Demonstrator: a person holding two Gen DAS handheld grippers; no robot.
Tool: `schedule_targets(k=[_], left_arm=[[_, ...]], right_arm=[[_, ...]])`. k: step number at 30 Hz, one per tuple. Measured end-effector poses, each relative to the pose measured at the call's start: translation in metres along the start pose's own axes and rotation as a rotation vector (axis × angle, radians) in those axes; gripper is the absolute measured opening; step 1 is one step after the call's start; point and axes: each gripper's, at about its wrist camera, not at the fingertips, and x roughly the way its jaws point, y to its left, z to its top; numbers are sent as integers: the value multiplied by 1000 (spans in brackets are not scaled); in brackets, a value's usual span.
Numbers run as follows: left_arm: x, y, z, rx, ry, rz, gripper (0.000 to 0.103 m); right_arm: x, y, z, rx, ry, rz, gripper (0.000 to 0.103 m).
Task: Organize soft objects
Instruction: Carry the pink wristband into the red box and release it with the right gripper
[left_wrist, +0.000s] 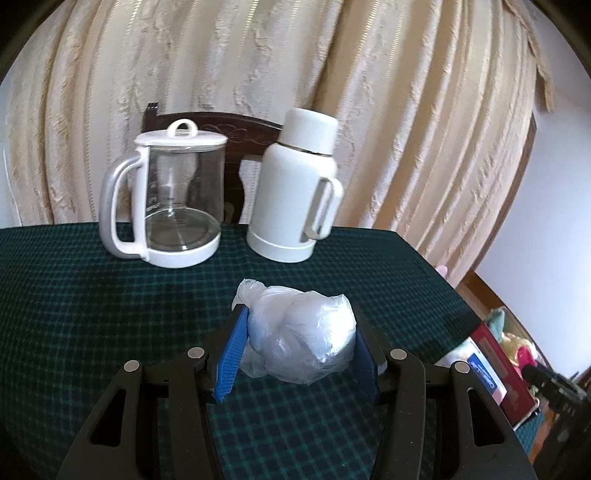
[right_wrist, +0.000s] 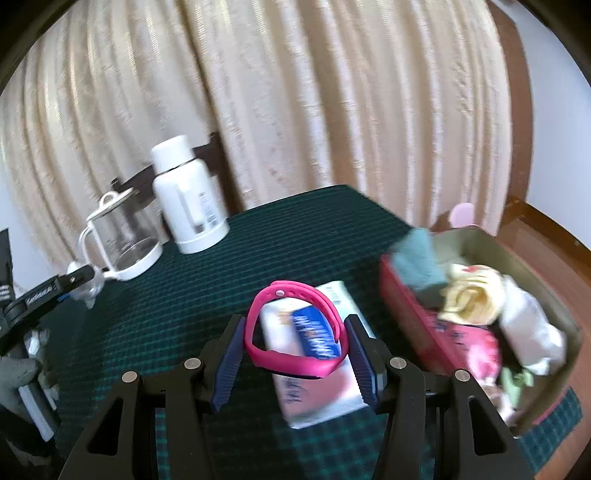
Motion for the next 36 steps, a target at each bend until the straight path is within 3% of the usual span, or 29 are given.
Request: schedule_targets(k=[11, 19, 36], left_arm=[[3, -34, -15, 68, 32, -35, 54], [-4, -53, -16, 76, 27, -57, 54], [-7, -105, -17, 132, 35, -105, 54]], right_arm=[[-29, -76, -3, 123, -59, -147, 57], [-23, -118, -8, 219, -59, -208, 57], [-4, -158, -18, 233, 7, -266, 57]])
